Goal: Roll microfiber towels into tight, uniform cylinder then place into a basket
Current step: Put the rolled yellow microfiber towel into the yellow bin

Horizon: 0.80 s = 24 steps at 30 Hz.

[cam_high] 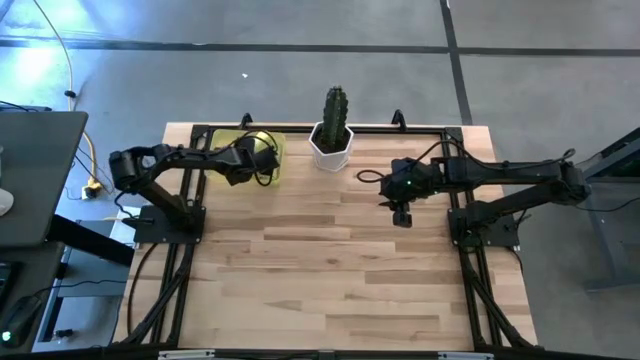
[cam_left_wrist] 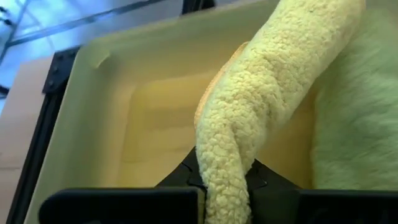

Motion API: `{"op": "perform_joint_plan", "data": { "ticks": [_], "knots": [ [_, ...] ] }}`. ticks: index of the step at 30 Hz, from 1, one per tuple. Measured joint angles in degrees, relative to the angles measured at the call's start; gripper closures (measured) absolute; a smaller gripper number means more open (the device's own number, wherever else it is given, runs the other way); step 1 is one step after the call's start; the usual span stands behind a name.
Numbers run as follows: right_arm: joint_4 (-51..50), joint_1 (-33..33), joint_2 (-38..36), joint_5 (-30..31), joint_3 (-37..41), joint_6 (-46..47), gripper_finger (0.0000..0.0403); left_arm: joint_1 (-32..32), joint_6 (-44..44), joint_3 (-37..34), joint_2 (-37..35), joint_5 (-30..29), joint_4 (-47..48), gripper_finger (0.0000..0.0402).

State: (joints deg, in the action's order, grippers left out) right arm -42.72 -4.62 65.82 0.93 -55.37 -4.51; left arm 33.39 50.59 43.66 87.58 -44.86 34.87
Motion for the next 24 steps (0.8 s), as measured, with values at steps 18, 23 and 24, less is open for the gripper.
{"op": "perform_joint_plan", "data": {
  "ticks": [18,23,24],
  "knots": [
    [0.3,0.0,0.0,0.0,0.0,-0.5,0.0269,-0.1,4.4,0.0,4.3,8.8,-4.3,0.0389],
    [0.1,0.0,0.0,0.0,0.0,-0.5,0.0269,-0.1,4.3,0.0,6.9,11.7,-7.1,0.0389],
    [0.1,0.0,0.0,0.0,0.0,-0.5,0.0269,-0.1,4.3,0.0,7.3,11.9,-7.2,0.0388]
  ]
}}
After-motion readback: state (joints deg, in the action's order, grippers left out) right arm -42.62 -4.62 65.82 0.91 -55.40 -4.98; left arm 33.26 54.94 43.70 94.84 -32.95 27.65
